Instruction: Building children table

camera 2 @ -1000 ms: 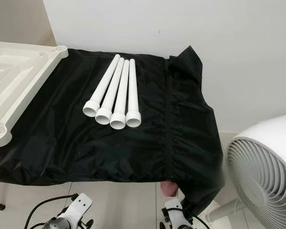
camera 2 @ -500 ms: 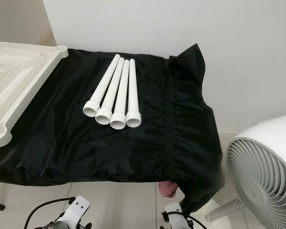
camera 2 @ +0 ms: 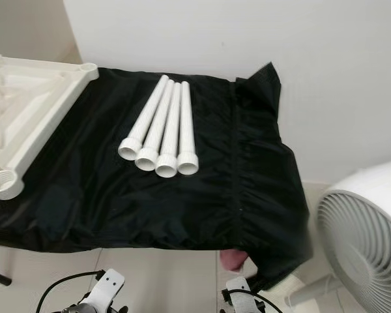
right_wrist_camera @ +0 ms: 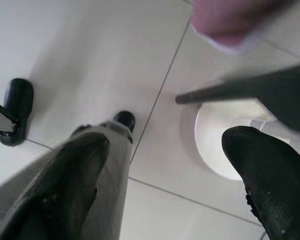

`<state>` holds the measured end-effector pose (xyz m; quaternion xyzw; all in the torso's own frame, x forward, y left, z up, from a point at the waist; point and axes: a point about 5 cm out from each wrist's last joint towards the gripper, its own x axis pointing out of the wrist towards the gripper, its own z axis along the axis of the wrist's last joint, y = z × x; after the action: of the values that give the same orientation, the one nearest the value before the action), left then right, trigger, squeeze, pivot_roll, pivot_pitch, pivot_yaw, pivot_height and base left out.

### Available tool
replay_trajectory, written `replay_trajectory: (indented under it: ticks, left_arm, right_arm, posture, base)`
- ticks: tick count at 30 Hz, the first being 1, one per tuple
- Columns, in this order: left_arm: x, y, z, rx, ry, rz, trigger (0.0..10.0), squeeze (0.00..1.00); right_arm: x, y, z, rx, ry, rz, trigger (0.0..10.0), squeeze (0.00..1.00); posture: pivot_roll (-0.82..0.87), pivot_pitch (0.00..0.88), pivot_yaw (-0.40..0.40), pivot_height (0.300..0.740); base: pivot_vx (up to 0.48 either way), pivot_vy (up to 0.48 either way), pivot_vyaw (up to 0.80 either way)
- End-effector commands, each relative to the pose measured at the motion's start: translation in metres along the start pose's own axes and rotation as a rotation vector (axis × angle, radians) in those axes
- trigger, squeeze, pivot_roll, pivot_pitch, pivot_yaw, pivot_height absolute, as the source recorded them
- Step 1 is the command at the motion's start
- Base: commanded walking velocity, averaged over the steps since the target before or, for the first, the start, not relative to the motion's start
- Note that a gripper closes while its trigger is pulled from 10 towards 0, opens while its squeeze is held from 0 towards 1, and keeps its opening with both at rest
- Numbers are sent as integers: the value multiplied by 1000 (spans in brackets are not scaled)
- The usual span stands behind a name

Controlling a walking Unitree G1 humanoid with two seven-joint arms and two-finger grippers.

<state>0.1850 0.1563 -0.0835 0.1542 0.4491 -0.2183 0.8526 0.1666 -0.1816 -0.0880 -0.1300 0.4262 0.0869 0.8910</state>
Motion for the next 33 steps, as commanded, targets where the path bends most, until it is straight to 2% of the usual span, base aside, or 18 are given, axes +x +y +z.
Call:
replay_trajectory:
  ticks: [1, 26, 33]
  left_arm:
    - [-2, 2, -12, -9, 48, 35, 10000, 0]
    - [-1, 3, -7, -5, 37, 34, 10000, 0]
    - [-1, 3, -5, 20, 31, 30, 10000, 0]
  right_arm:
    - [-1, 6, -6, 11, 27, 11, 10000, 0]
    - [-1, 8, -6, 5, 28, 11, 10000, 0]
    - [0, 8, -4, -1, 26, 13, 10000, 0]
  posture:
    - [-20, 42, -25, 740]
    - [-23, 29, -19, 740]
    - [-22, 20, -22, 740]
  base:
    - [0, 375, 0]
    - [0, 354, 0]
    - [0, 0, 0]
